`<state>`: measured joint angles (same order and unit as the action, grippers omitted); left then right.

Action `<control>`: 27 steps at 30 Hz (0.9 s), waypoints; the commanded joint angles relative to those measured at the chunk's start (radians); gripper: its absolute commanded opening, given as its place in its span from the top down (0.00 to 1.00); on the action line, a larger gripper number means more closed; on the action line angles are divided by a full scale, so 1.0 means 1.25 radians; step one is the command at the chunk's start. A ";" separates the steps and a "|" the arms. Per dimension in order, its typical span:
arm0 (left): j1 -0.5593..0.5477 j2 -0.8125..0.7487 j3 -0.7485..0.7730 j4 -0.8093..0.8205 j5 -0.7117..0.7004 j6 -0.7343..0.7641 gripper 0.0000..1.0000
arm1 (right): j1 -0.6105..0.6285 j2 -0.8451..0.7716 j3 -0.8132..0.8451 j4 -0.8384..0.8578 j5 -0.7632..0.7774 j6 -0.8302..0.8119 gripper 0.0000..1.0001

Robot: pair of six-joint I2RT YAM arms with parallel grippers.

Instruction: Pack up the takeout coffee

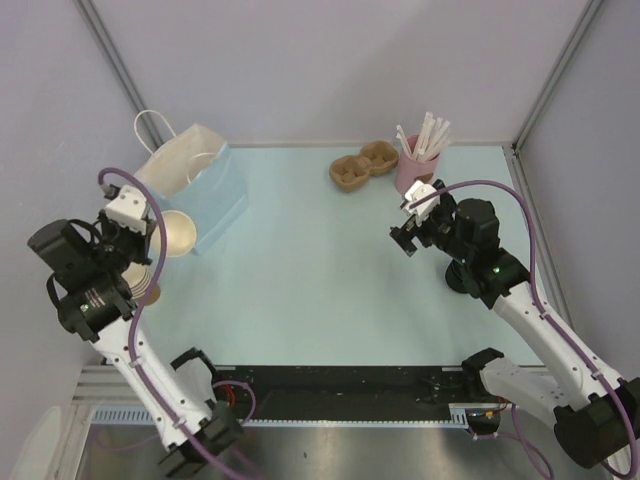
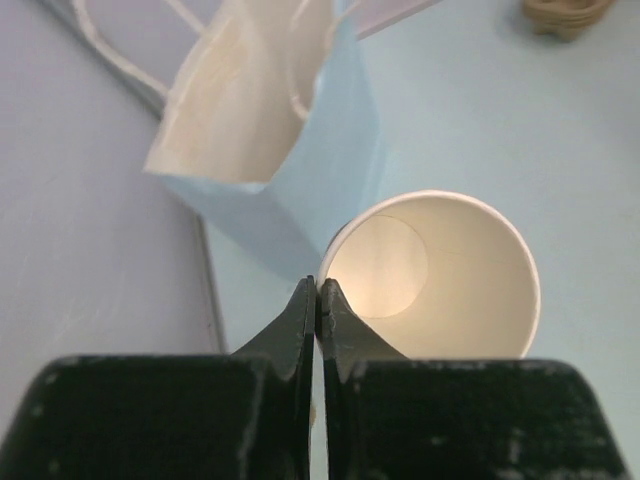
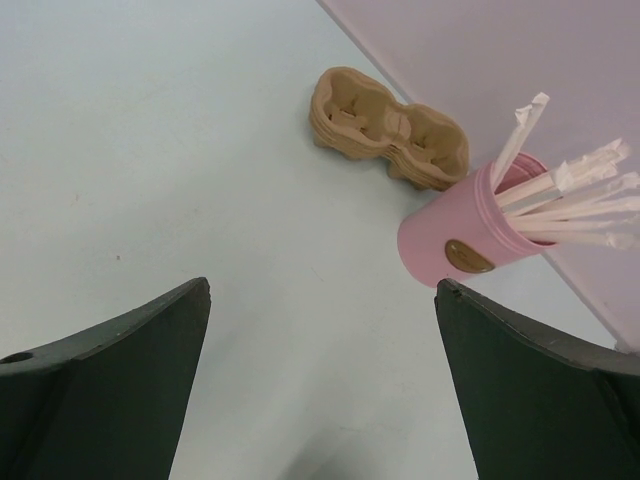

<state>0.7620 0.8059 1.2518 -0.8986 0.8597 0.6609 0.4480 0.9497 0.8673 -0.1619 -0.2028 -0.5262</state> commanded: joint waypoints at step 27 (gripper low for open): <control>-1.087 0.414 0.011 0.335 -0.505 -0.215 1.00 | -0.388 0.045 0.106 -0.258 -0.075 0.026 0.00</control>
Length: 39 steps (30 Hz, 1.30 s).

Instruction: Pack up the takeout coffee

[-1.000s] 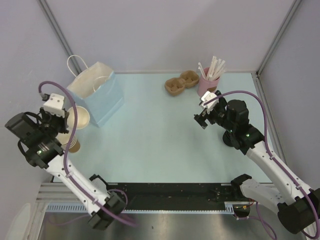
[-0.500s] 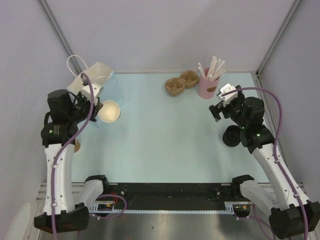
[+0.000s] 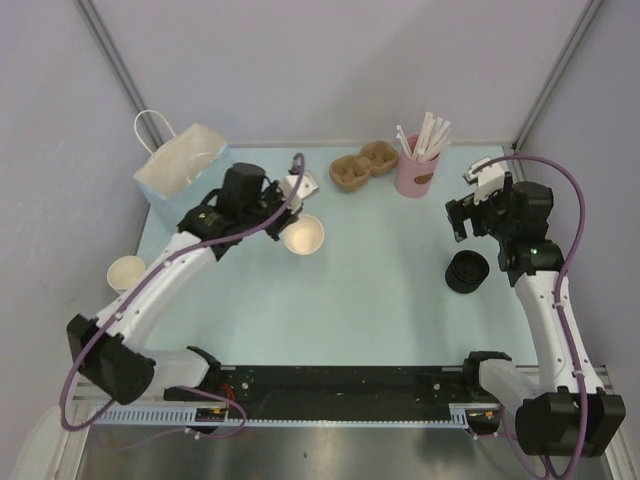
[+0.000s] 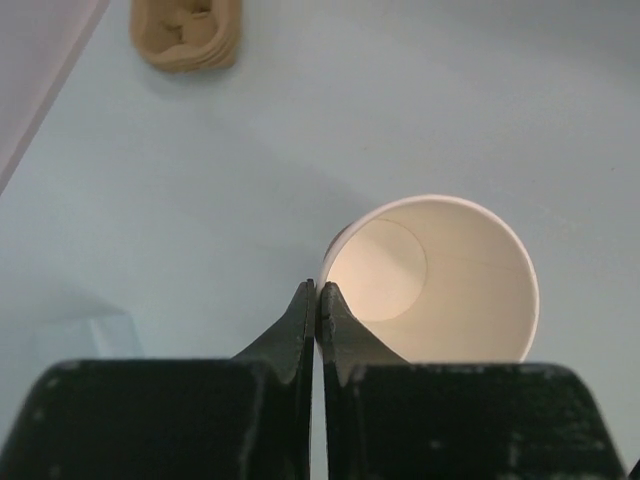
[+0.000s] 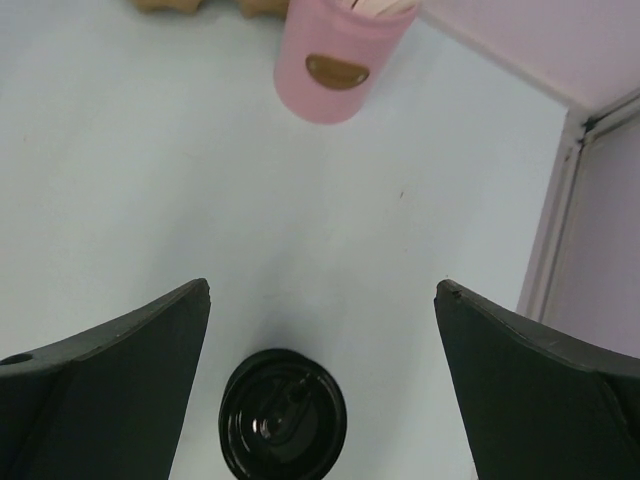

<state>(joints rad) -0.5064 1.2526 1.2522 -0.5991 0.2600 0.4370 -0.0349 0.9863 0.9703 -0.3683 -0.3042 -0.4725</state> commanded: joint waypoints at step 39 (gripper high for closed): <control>-0.146 0.423 0.027 0.312 0.051 -0.140 0.83 | 0.040 0.177 -0.021 -0.372 0.022 -0.227 0.41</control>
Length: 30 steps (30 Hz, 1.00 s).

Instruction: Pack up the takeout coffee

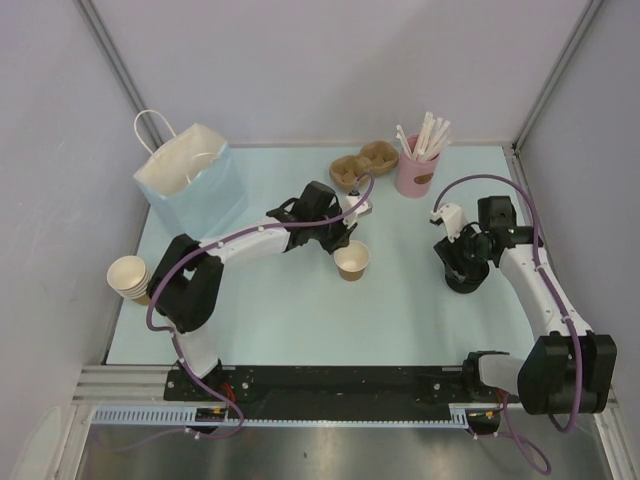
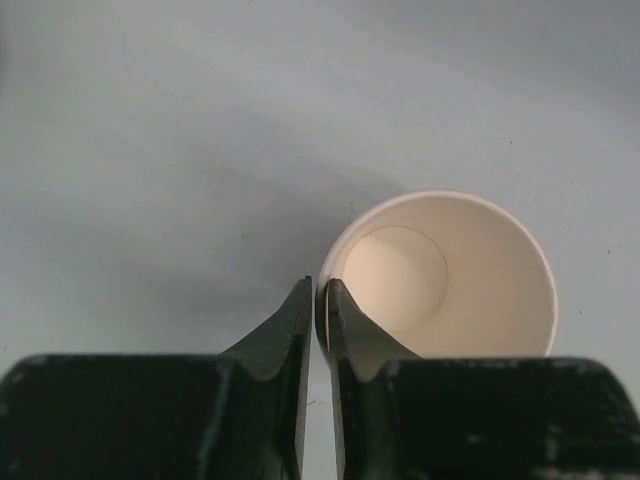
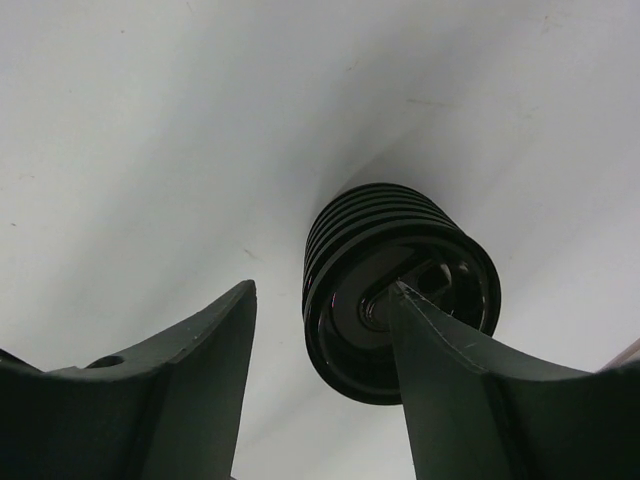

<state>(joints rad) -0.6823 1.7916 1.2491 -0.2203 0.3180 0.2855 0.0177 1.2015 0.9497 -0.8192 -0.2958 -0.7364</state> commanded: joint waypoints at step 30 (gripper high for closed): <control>0.199 -0.417 -0.134 -0.186 0.072 0.108 0.00 | -0.101 -0.100 -0.031 -0.109 -0.052 -0.356 0.44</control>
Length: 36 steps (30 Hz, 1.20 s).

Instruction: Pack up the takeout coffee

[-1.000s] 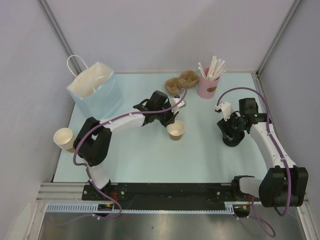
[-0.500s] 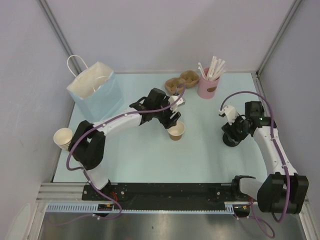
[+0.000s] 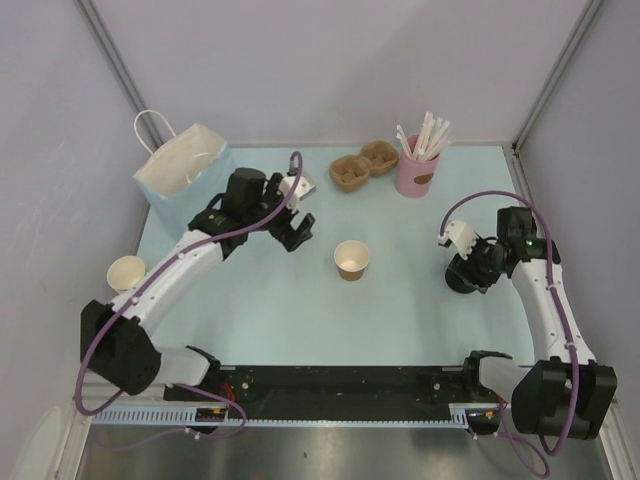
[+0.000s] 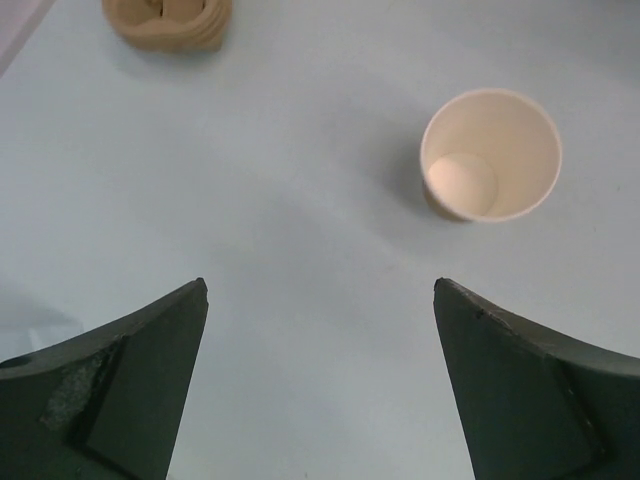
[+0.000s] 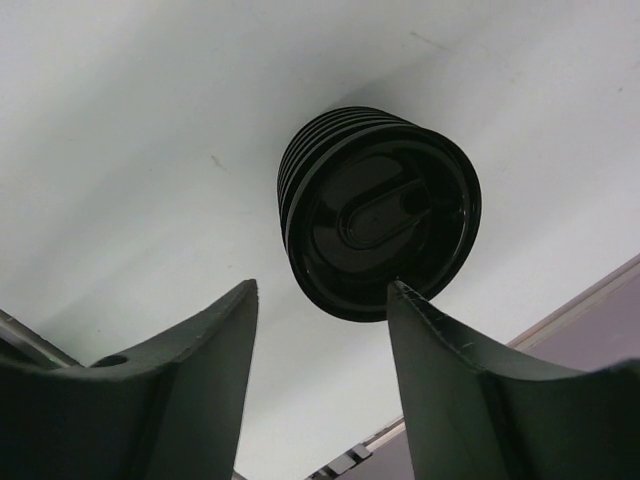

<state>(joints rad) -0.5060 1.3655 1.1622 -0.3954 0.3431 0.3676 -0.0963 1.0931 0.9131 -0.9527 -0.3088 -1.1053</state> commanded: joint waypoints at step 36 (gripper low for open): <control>0.140 -0.161 -0.208 0.009 0.134 0.003 0.01 | -0.051 0.053 -0.047 0.026 -0.098 -0.118 0.75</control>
<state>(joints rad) -0.3405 1.1778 0.9100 -0.4278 0.4767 0.3832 -0.1505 1.1545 0.8532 -0.9451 -0.4274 -1.2480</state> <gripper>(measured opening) 0.994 0.288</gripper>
